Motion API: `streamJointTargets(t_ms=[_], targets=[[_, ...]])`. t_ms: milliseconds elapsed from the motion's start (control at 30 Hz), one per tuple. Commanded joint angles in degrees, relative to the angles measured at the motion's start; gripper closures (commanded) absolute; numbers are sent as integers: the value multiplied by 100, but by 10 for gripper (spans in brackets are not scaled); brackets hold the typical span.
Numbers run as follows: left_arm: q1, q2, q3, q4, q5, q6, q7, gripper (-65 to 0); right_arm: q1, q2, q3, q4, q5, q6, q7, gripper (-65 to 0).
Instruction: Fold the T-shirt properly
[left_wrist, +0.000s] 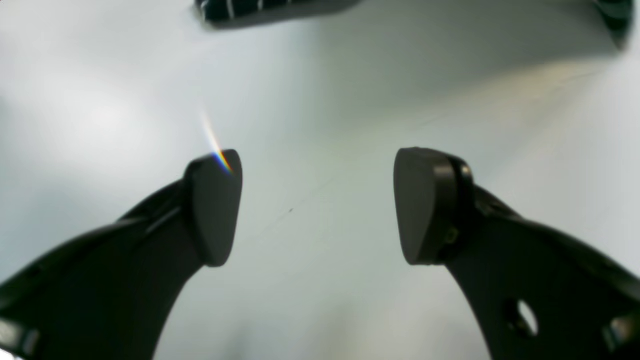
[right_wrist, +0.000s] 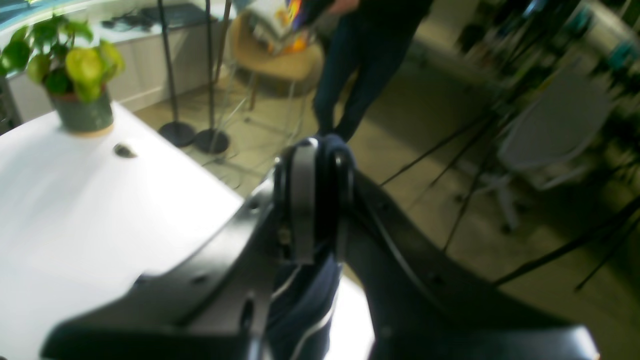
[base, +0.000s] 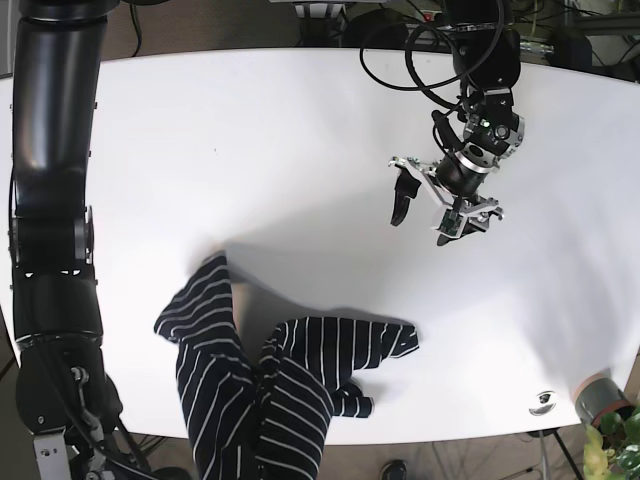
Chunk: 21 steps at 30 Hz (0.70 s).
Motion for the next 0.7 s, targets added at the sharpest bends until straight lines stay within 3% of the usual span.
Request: streamJointTargets(t_ms=[0,200,333,667], targets=[[-234,-21,70,106,-68,34,-178,-439,198,3,65,15,47,7,82,-19],[-1043,-65,343,-193,-59,676,-160,-442,198,3,65,15,38,7,73,-21],[-1843,-241,589,-984,-59,922,-160,-444,198,3,65,15,64,7,64,-21],[-3689,-232,413,-4017,-120,1432,-327,-446,198,-24,74,6,47,7,64,-21]])
